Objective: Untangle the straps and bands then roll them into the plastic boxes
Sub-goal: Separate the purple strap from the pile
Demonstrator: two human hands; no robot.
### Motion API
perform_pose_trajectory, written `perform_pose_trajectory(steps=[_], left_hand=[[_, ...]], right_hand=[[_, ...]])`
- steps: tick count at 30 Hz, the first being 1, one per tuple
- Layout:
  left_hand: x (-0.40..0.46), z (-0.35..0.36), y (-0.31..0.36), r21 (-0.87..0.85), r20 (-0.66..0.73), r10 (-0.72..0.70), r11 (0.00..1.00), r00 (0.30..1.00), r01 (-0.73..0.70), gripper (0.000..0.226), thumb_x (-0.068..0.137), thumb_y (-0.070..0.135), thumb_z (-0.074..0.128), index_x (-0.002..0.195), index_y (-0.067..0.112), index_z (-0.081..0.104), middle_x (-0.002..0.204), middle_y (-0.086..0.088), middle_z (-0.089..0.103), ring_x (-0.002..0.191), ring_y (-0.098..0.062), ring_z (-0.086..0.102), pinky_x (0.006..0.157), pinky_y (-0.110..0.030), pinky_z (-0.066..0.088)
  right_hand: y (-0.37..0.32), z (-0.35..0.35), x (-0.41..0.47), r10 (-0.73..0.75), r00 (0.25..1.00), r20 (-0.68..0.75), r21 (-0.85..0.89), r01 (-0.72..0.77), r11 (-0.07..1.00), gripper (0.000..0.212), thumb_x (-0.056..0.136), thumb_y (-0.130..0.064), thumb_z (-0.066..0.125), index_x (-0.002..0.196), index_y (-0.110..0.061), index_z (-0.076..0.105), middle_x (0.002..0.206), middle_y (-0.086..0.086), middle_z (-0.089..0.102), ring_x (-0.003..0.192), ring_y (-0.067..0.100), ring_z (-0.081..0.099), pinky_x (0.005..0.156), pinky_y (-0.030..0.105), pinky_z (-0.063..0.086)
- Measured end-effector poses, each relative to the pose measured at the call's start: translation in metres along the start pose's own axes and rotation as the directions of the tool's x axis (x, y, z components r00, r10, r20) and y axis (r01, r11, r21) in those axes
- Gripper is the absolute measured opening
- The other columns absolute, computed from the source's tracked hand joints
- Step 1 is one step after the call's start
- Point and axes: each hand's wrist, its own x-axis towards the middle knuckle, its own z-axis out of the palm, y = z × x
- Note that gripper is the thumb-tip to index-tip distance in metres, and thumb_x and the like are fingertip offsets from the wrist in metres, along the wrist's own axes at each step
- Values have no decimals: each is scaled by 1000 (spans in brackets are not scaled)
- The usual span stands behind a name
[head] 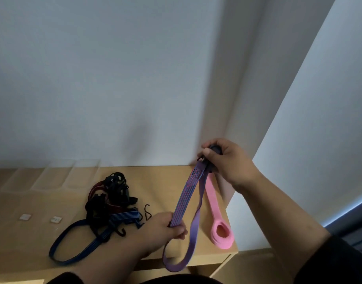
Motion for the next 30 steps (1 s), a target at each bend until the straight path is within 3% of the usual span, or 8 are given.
perform_pose_trajectory(steps=[3, 8, 13, 16, 20, 23, 26, 30], left_hand=[[-4, -6, -6, 63, -69, -15, 998, 998, 20, 34, 87, 19, 70, 114, 32, 57, 110, 7, 66, 103, -4, 63, 93, -25, 52], [8, -23, 33, -30, -154, 256, 964, 954, -263, 67, 75, 29, 80, 125, 50, 41, 130, 38, 52, 126, 19, 40, 106, -15, 33], [24, -30, 70, -65, -107, 323, 942, 940, -330, 51, 64, 34, 83, 109, 23, 62, 109, 6, 69, 105, -8, 65, 93, -34, 52], [33, -24, 65, 5, -53, 315, 949, 947, -316, 35, 63, 36, 81, 92, 24, 66, 90, 10, 68, 87, -7, 63, 82, -26, 51], [25, -16, 65, -136, -68, 302, 941, 951, -309, 33, 65, 26, 80, 88, 9, 63, 75, -3, 68, 71, -23, 64, 76, -40, 56], [9, -24, 75, -274, -120, 326, 897, 938, -347, 33, 71, 30, 76, 85, 8, 55, 57, -1, 53, 44, -21, 47, 59, -37, 51], [-4, -35, 90, -340, -158, 319, 871, 934, -355, 43, 87, 46, 60, 79, 4, 55, 57, -7, 54, 44, -20, 43, 53, -31, 45], [-8, -49, 99, -161, -99, 274, 944, 957, -287, 15, 100, 16, 57, 99, 4, 66, 66, -6, 57, 58, -20, 46, 54, -24, 45]], right_hand=[[-17, -2, 6, -50, 999, 22, -4, 50, 999, 13, 101, -5, 55, 95, -14, 63, 84, 5, 74, 73, 20, 70, 69, 38, 59], [-29, 10, 10, -77, 984, 161, -32, 84, 996, 13, 100, -2, 55, 99, -12, 62, 89, 8, 73, 77, 18, 72, 65, 31, 61], [-41, 16, 12, -124, 974, 191, 1, 126, 992, 15, 101, -1, 52, 99, -13, 62, 89, 5, 73, 83, 21, 72, 75, 36, 60], [-51, 8, 14, -143, 981, 133, 56, 137, 989, 17, 102, -1, 51, 99, -13, 61, 88, 6, 73, 83, 25, 70, 74, 38, 61], [-49, -17, 21, -143, 990, 6, 46, 142, 989, 17, 101, -1, 51, 98, -15, 60, 83, 4, 72, 72, 18, 71, 69, 36, 62], [-23, -43, 30, -41, 994, -100, 104, 51, 993, 15, 101, -2, 52, 99, -15, 60, 86, 9, 71, 68, 16, 71, 61, 30, 61], [24, -57, 34, 118, 981, -154, 138, -97, 986, 14, 101, -3, 54, 97, -14, 62, 90, 14, 68, 67, 17, 70, 65, 32, 63], [77, -62, 31, 307, 922, -234, 340, -219, 915, 15, 102, -2, 50, 94, -10, 60, 89, 14, 65, 72, 22, 67, 63, 30, 62]])
